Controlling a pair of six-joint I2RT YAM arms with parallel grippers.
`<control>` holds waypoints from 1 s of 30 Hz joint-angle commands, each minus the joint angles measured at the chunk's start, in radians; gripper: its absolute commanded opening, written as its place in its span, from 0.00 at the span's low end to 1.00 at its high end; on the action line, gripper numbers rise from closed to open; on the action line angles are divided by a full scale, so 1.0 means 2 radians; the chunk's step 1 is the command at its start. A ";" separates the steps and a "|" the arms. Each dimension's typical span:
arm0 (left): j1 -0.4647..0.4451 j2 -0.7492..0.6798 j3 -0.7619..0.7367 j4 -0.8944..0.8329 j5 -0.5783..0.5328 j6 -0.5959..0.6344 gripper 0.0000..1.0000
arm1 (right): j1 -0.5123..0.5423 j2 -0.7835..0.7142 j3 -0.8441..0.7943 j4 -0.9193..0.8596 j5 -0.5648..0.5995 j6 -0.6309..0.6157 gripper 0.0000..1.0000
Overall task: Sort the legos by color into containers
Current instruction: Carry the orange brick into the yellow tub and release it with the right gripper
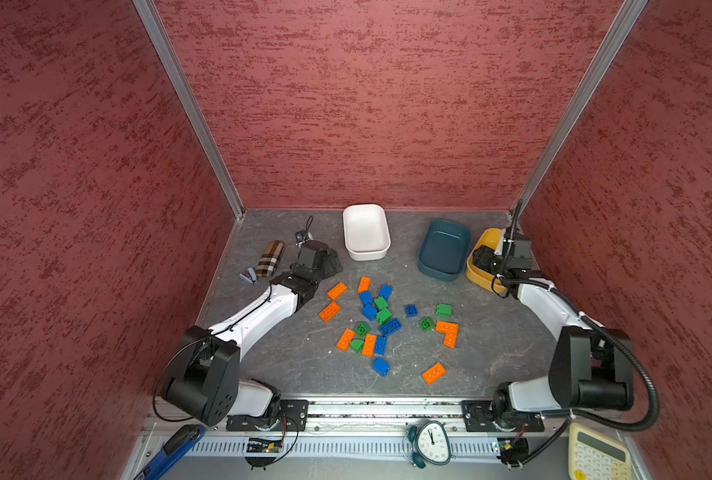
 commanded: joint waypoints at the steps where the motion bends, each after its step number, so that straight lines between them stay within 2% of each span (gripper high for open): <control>1: -0.007 0.024 0.027 -0.058 0.052 0.014 0.99 | -0.029 0.028 0.025 -0.002 0.022 0.010 0.49; 5: -0.024 0.059 0.062 -0.105 0.069 0.029 0.99 | -0.037 0.062 0.052 -0.019 0.068 0.001 0.54; 9: -0.050 0.096 0.097 -0.139 0.065 0.029 0.99 | -0.037 0.094 0.089 -0.057 0.112 -0.004 0.68; 12: -0.065 0.126 0.127 -0.160 0.077 0.032 0.99 | -0.037 0.095 0.096 -0.067 0.080 -0.005 0.79; 15: -0.077 0.167 0.165 -0.183 0.086 0.040 0.90 | -0.035 0.083 0.091 -0.069 0.042 -0.005 0.85; 20: -0.092 0.237 0.234 -0.225 0.093 0.052 0.78 | -0.028 0.037 0.072 -0.064 0.023 0.008 0.96; 24: -0.098 0.275 0.272 -0.249 0.088 0.049 0.78 | -0.011 -0.007 0.044 -0.048 -0.039 0.016 0.99; 28: -0.102 0.282 0.279 -0.245 0.095 0.039 0.84 | 0.033 -0.043 0.003 -0.051 -0.056 0.048 0.98; 30: -0.103 0.279 0.274 -0.238 0.101 0.033 0.87 | 0.063 -0.058 -0.016 -0.069 -0.041 0.060 0.98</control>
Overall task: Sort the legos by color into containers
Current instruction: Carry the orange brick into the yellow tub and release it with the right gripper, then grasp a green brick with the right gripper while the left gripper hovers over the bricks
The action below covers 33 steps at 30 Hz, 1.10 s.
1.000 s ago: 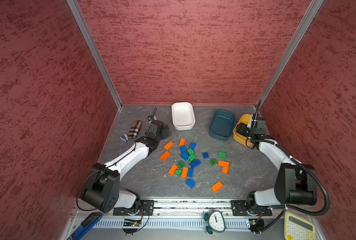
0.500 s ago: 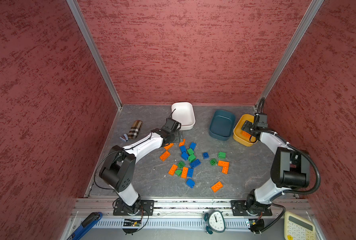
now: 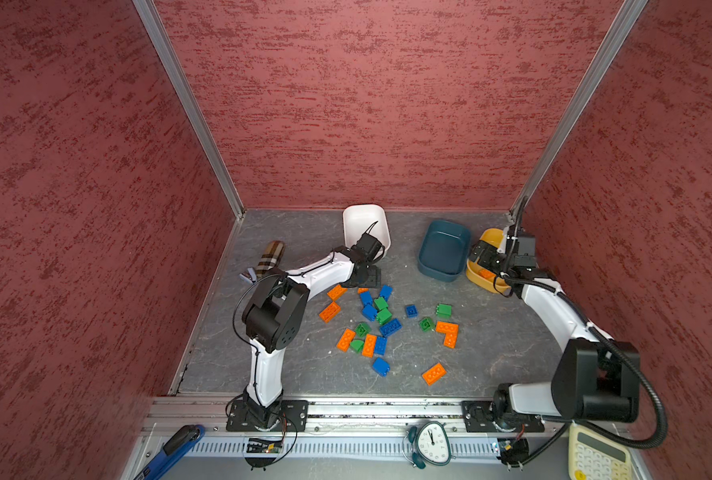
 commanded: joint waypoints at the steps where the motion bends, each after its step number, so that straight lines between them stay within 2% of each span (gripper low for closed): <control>1: -0.004 -0.004 0.000 0.003 0.013 -0.010 0.90 | 0.046 -0.021 -0.033 -0.026 -0.008 0.038 0.98; 6: -0.009 -0.020 -0.022 0.033 0.019 -0.018 0.99 | 0.099 -0.024 -0.069 -0.074 0.017 0.068 0.98; 9: -0.009 -0.020 -0.023 0.036 0.018 -0.021 0.99 | 0.122 0.003 -0.081 -0.089 0.011 0.062 0.92; 16: -0.010 -0.021 -0.026 0.043 0.016 -0.024 0.99 | 0.175 0.082 -0.053 -0.115 0.057 0.051 0.77; 27: -0.016 -0.025 -0.032 0.045 0.009 -0.028 0.99 | 0.216 0.128 -0.024 -0.131 0.117 0.043 0.67; 33: -0.030 -0.037 -0.038 0.051 -0.014 -0.035 0.99 | 0.225 0.131 -0.023 -0.132 0.123 0.042 0.61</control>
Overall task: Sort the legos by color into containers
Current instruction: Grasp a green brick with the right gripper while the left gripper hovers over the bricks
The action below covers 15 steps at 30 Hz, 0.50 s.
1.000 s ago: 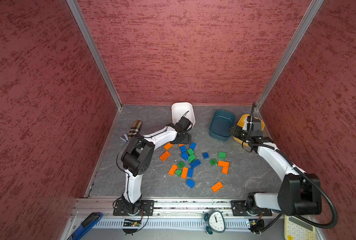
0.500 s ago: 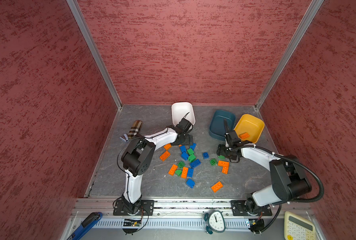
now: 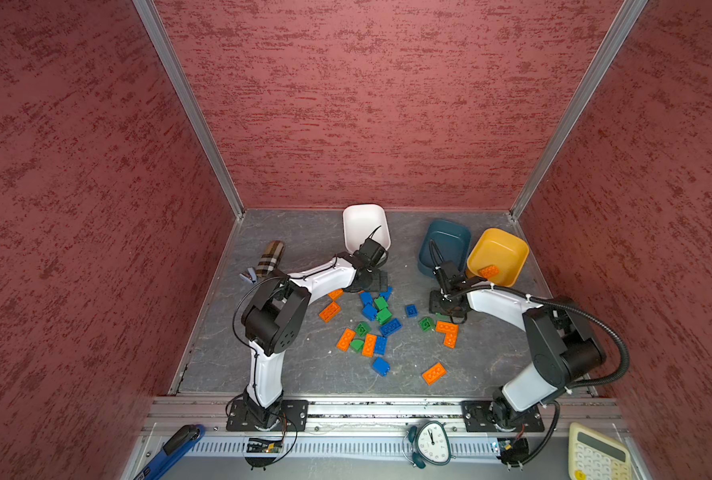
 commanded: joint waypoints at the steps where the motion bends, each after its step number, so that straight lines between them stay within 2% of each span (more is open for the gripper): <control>1: -0.012 -0.028 -0.007 0.013 -0.023 -0.013 0.99 | 0.006 0.000 0.010 -0.007 0.026 0.000 0.59; 15: -0.036 -0.054 -0.026 0.032 -0.064 -0.037 0.99 | 0.008 -0.050 0.033 0.032 0.043 -0.038 0.35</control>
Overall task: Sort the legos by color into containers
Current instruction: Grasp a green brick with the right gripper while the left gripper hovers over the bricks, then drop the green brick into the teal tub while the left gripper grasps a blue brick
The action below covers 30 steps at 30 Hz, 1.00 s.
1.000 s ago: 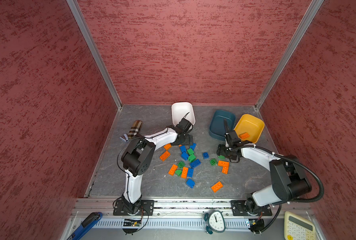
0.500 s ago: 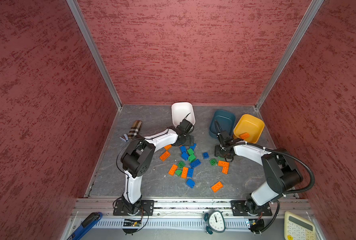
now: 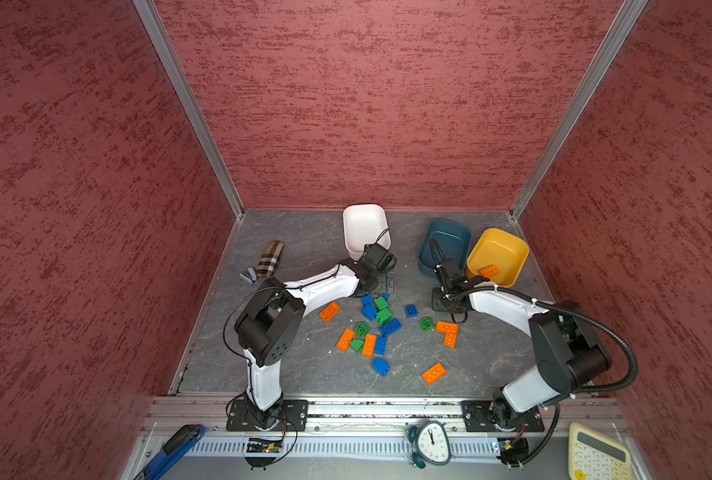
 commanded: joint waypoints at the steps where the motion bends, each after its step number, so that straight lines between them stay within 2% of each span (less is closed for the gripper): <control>1: 0.000 -0.015 0.000 0.007 -0.017 -0.008 0.99 | 0.004 -0.030 0.026 0.037 0.020 -0.017 0.34; 8: 0.000 -0.011 0.006 0.002 -0.010 -0.014 0.99 | 0.002 -0.055 0.040 0.107 0.043 -0.034 0.31; 14: -0.001 -0.004 0.011 -0.001 -0.001 -0.021 0.99 | -0.027 -0.050 0.069 0.146 0.022 -0.039 0.31; 22: -0.003 0.004 0.017 0.000 0.025 -0.023 0.99 | -0.095 0.034 0.143 0.178 -0.015 -0.068 0.31; 30: -0.009 0.024 0.038 -0.016 0.046 -0.015 0.99 | -0.115 0.150 0.250 0.153 -0.004 -0.111 0.34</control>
